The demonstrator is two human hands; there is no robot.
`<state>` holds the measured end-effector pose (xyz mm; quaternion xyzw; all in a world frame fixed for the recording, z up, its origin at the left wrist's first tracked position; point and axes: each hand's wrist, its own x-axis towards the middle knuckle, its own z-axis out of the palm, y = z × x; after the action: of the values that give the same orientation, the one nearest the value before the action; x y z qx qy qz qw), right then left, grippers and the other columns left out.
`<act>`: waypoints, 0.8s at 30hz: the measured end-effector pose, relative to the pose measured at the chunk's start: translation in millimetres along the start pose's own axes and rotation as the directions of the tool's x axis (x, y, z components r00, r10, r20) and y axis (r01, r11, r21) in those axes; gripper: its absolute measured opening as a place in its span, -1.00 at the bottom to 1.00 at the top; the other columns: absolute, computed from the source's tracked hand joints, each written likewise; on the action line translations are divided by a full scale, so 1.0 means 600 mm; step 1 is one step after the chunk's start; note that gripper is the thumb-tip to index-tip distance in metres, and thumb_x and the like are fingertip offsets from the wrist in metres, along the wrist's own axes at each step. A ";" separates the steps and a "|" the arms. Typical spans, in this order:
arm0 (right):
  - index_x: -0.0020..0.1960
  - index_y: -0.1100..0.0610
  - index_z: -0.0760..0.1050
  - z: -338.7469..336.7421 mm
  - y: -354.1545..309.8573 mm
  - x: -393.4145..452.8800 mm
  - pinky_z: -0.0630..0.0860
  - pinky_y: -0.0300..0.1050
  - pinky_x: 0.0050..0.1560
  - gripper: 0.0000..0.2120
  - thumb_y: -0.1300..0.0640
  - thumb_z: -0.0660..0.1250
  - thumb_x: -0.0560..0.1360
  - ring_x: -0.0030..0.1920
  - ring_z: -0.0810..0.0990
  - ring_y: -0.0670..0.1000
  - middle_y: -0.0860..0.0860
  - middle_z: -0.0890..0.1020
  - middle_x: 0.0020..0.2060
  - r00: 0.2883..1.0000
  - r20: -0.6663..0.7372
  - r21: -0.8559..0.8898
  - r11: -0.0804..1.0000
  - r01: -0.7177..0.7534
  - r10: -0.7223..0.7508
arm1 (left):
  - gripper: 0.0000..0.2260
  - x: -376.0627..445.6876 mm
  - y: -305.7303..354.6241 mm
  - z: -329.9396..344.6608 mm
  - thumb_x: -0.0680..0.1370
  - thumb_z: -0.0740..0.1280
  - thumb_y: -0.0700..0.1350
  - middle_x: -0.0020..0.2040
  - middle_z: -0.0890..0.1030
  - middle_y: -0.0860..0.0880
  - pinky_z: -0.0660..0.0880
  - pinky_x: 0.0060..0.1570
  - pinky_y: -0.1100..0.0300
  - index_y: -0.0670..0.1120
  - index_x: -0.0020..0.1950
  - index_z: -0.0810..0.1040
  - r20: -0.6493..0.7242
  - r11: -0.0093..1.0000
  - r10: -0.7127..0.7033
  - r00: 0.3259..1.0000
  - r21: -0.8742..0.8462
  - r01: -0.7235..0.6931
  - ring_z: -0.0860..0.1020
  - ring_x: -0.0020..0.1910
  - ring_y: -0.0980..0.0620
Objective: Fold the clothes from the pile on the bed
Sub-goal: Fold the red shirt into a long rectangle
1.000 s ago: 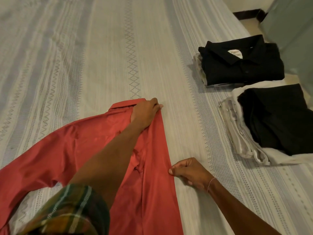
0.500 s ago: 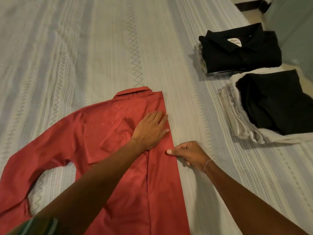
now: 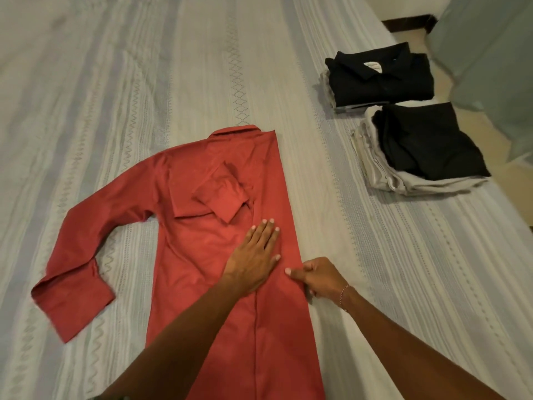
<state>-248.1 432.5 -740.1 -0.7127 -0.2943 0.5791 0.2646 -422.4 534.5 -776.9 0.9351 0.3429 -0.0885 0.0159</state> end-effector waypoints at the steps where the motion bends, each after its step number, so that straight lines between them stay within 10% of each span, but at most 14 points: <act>1: -0.43 0.09 0.52 0.008 0.018 -0.021 0.35 -0.26 -0.50 -0.62 -0.04 0.54 0.46 -0.57 0.40 -0.07 0.04 0.52 -0.54 1.000 0.005 -0.007 1.000 -0.013 0.013 | -0.41 -0.018 0.010 0.004 0.68 -0.09 0.11 0.60 0.19 -0.23 0.13 0.55 -0.07 -0.21 0.60 0.19 0.004 1.000 -0.006 1.000 -0.017 0.006 0.16 0.59 -0.17; 10: -0.10 0.22 0.71 0.062 0.122 -0.167 0.40 -0.22 -0.48 -0.71 -0.02 0.58 0.41 -0.55 0.44 -0.09 0.04 0.60 -0.45 0.993 -0.013 -0.015 0.993 -0.115 0.115 | -0.41 -0.198 0.117 0.026 0.66 -0.05 0.13 0.60 0.20 -0.21 0.18 0.54 -0.07 -0.20 0.60 0.19 0.040 0.993 -0.057 0.998 -0.102 0.061 0.16 0.59 -0.16; 24: -0.22 0.16 0.58 0.068 0.227 -0.333 0.37 -0.26 -0.48 -0.68 -0.04 0.62 0.35 -0.50 0.53 -0.15 0.02 0.74 -0.28 0.964 0.137 -0.220 0.956 -0.196 0.229 | -0.22 -0.392 0.217 0.044 0.63 -0.08 0.35 0.63 -0.23 -0.18 -0.17 0.58 -0.09 -0.16 0.64 -0.14 0.099 0.978 0.100 0.990 -0.193 -0.079 -0.27 0.61 -0.11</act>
<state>-303.9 195.3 -711.7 -0.7146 -0.2939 0.6266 0.1014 -518.6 282.5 -765.4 0.9377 0.3059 -0.1052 0.1268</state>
